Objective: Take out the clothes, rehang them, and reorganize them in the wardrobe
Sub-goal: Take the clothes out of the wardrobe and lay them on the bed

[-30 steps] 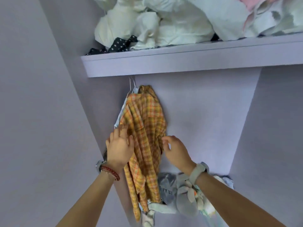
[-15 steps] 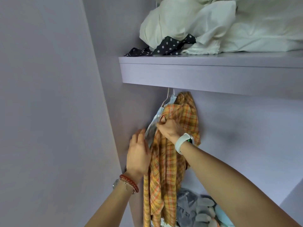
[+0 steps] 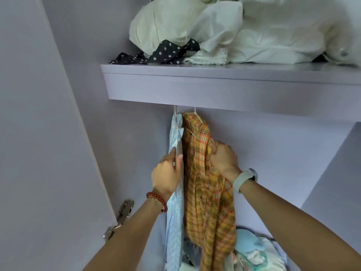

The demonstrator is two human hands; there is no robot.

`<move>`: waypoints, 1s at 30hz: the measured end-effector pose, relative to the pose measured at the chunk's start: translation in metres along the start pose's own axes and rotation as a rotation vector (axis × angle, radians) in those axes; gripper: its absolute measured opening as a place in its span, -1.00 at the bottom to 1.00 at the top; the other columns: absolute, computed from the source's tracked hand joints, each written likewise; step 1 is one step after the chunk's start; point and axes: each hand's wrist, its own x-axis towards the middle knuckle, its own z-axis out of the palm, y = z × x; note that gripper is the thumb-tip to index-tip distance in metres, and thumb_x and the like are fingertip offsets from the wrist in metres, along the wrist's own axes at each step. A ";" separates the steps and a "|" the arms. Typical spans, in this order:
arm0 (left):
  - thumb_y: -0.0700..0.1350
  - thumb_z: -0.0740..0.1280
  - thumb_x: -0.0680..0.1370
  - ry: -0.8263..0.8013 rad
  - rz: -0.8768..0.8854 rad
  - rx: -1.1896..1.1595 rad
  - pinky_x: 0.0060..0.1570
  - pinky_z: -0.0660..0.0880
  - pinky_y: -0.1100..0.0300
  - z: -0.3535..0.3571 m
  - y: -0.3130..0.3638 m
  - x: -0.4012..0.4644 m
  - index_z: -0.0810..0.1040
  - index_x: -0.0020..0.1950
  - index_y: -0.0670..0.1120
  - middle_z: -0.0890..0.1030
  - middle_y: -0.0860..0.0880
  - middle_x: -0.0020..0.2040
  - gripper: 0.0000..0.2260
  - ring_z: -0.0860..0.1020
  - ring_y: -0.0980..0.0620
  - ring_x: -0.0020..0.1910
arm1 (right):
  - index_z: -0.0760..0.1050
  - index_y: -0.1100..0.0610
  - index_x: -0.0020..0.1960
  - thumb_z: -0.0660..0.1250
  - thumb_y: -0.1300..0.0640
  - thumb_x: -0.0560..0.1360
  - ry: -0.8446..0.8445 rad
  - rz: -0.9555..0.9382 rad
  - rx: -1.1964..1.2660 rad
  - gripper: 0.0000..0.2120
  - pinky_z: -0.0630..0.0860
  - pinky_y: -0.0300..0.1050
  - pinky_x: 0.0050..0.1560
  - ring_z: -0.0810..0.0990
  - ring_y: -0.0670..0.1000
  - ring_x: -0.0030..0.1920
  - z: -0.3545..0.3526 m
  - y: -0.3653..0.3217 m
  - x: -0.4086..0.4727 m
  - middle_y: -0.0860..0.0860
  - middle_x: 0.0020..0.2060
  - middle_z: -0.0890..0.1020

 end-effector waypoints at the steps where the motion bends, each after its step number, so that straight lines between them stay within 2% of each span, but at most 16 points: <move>1: 0.08 0.11 0.60 0.011 0.018 -0.007 -0.21 0.46 0.07 0.002 0.005 0.001 0.25 0.45 -0.05 0.57 -0.10 0.05 -0.55 0.57 -0.15 -0.04 | 0.40 0.22 -0.17 0.05 0.10 0.60 0.045 0.003 -0.012 -0.72 0.25 -0.13 -0.29 0.36 0.10 -0.31 -0.003 0.001 0.000 0.07 -0.32 0.45; 5: -0.17 0.14 0.60 0.005 -0.003 -0.052 -0.08 0.51 -0.04 0.005 0.010 0.006 0.24 0.46 -0.06 0.53 -0.21 0.06 -0.59 0.55 -0.21 -0.09 | 0.46 0.31 -0.03 0.08 0.19 0.58 0.204 -0.005 -0.004 -0.76 0.24 -0.14 -0.33 0.53 0.21 -0.23 -0.014 0.009 -0.005 0.23 -0.23 0.59; 8: -0.22 0.15 0.59 0.045 -0.037 -0.067 -0.20 0.48 0.04 0.002 0.005 0.004 0.29 0.44 -0.06 0.51 -0.20 0.07 -0.60 0.54 -0.20 -0.13 | 0.48 0.28 0.05 0.11 0.22 0.56 0.299 0.025 0.035 -0.79 0.27 -0.13 -0.30 0.57 0.27 -0.19 -0.021 0.026 -0.019 0.25 -0.20 0.62; 9: -0.19 0.16 0.58 0.054 -0.054 -0.028 -0.21 0.44 0.05 0.002 0.005 0.002 0.29 0.43 -0.05 0.48 -0.17 0.11 -0.60 0.53 -0.19 -0.07 | 0.48 0.29 0.03 0.11 0.21 0.57 0.317 0.024 0.042 -0.79 0.27 -0.12 -0.31 0.56 0.27 -0.22 -0.021 0.035 -0.026 0.26 -0.24 0.62; 11: -0.14 0.23 0.55 0.103 -0.050 0.091 -0.07 0.40 -0.02 0.001 0.009 -0.002 0.34 0.39 -0.09 0.40 -0.15 0.22 -0.60 0.44 -0.19 0.11 | 0.48 0.31 -0.03 0.11 0.18 0.58 0.320 0.031 0.045 -0.76 0.26 -0.13 -0.34 0.54 0.28 -0.31 -0.022 0.057 -0.048 0.26 -0.33 0.59; 13: -0.16 0.32 0.50 0.188 0.092 0.145 0.00 0.38 -0.09 0.003 0.018 -0.008 0.46 0.26 -0.17 0.46 -0.21 0.18 -0.66 0.43 -0.24 0.10 | 0.49 0.34 -0.06 0.13 0.18 0.58 0.280 0.046 0.030 -0.75 0.27 -0.12 -0.37 0.52 0.28 -0.37 -0.022 0.083 -0.076 0.26 -0.40 0.56; 15: -0.22 0.40 0.44 0.239 0.292 0.091 -0.05 0.44 -0.09 0.015 0.028 -0.015 0.54 0.15 -0.21 0.53 -0.22 0.06 -0.71 0.51 -0.26 0.00 | 0.50 0.34 -0.09 0.15 0.17 0.57 0.213 0.067 0.011 -0.74 0.34 -0.07 -0.38 0.51 0.26 -0.41 -0.024 0.107 -0.107 0.24 -0.43 0.55; 17: -0.22 0.37 0.47 0.117 0.351 -0.103 0.03 0.48 -0.08 0.031 0.038 -0.023 0.51 0.20 -0.23 0.52 -0.24 0.08 -0.69 0.51 -0.25 0.04 | 0.51 0.30 -0.13 0.16 0.18 0.57 0.141 0.104 0.014 -0.77 0.39 -0.02 -0.38 0.48 0.20 -0.46 -0.031 0.124 -0.138 0.17 -0.47 0.53; 19: -0.16 0.33 0.52 -0.075 0.275 -0.293 0.19 0.39 -0.01 0.050 0.045 -0.031 0.39 0.33 -0.23 0.44 -0.26 0.17 -0.60 0.43 -0.23 0.17 | 0.52 0.24 -0.14 0.19 0.23 0.55 0.078 0.130 0.034 -0.83 0.42 -0.02 -0.38 0.46 0.14 -0.48 -0.044 0.131 -0.165 0.10 -0.48 0.52; 21: -0.09 0.31 0.54 -0.226 0.193 -0.357 0.28 0.26 0.08 0.069 0.048 -0.037 0.26 0.43 -0.20 0.35 -0.27 0.26 -0.49 0.35 -0.20 0.26 | 0.51 0.19 -0.17 0.20 0.25 0.54 0.045 0.135 0.052 -0.84 0.42 -0.06 -0.41 0.45 0.04 -0.52 -0.060 0.130 -0.191 0.06 -0.51 0.53; 23: -0.05 0.29 0.55 -0.304 0.142 -0.337 0.31 0.23 0.08 0.085 0.048 -0.046 0.23 0.45 -0.18 0.29 -0.26 0.34 -0.48 0.31 -0.19 0.32 | 0.51 0.15 -0.17 0.18 0.26 0.54 0.048 0.163 0.102 -0.82 0.34 -0.20 -0.49 0.36 -0.09 -0.58 -0.076 0.125 -0.217 -0.07 -0.56 0.47; 25: -0.07 0.25 0.57 -0.291 0.158 -0.324 0.26 0.29 0.07 0.096 0.051 -0.055 0.35 0.38 -0.18 0.34 -0.25 0.33 -0.59 0.36 -0.20 0.29 | 0.52 0.08 -0.07 0.15 0.25 0.54 0.077 0.209 0.168 -0.82 0.22 -0.37 -0.54 0.32 -0.13 -0.61 -0.091 0.119 -0.243 -0.11 -0.62 0.42; 27: -0.14 0.22 0.59 -0.264 0.232 -0.355 0.05 0.39 0.11 0.102 0.059 -0.063 0.52 0.21 -0.20 0.51 -0.23 0.16 -0.75 0.49 -0.20 0.10 | 0.45 0.00 0.03 0.14 0.17 0.56 0.080 0.264 0.200 -0.85 0.17 -0.42 -0.53 0.30 -0.14 -0.62 -0.105 0.115 -0.269 -0.14 -0.63 0.41; 28: -0.18 0.21 0.59 -0.281 0.280 -0.380 -0.04 0.41 0.15 0.105 0.062 -0.067 0.57 0.13 -0.20 0.57 -0.22 0.07 -0.79 0.53 -0.19 0.02 | 0.42 -0.04 0.04 0.17 0.06 0.56 0.077 0.299 0.181 -0.91 0.19 -0.40 -0.51 0.31 -0.14 -0.61 -0.109 0.115 -0.283 -0.15 -0.62 0.42; 30: -0.23 0.22 0.57 -0.361 0.377 -0.427 -0.09 0.39 0.24 0.108 0.070 -0.080 0.61 0.06 -0.20 0.64 -0.17 -0.02 -0.81 0.57 -0.12 -0.06 | 0.41 -0.09 0.01 0.18 -0.20 0.43 0.094 0.372 0.037 -0.75 0.23 -0.34 -0.47 0.36 -0.15 -0.60 -0.115 0.118 -0.312 -0.17 -0.64 0.41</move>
